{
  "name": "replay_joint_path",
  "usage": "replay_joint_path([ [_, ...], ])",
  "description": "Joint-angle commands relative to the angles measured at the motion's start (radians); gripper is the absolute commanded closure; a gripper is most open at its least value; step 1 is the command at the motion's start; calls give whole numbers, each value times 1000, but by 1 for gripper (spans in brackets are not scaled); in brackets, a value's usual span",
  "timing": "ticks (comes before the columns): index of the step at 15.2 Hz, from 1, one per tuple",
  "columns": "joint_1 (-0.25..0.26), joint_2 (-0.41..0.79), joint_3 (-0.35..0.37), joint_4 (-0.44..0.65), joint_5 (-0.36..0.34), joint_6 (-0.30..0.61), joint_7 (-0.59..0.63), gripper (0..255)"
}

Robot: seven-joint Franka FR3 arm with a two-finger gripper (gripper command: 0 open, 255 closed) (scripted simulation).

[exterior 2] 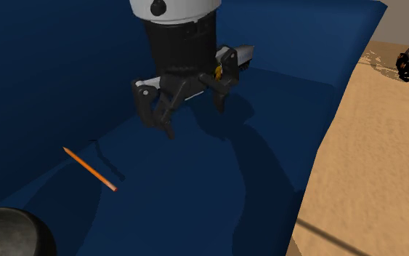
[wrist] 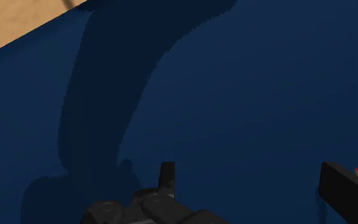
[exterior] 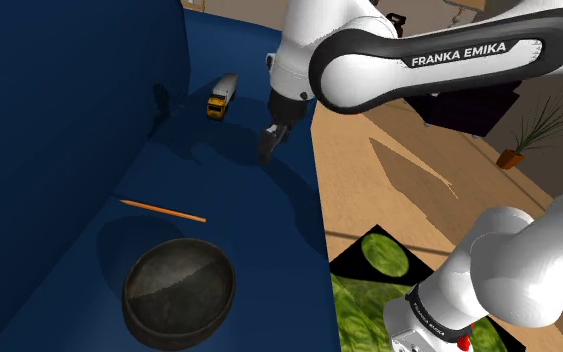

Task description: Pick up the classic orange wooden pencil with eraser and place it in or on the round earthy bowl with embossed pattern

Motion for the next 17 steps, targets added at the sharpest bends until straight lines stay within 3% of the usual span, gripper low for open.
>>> replay_joint_path([
  [1,17,61,31,32,-20,30,18,0],
  [17,180,507,168,346,-288,117,130,0],
])
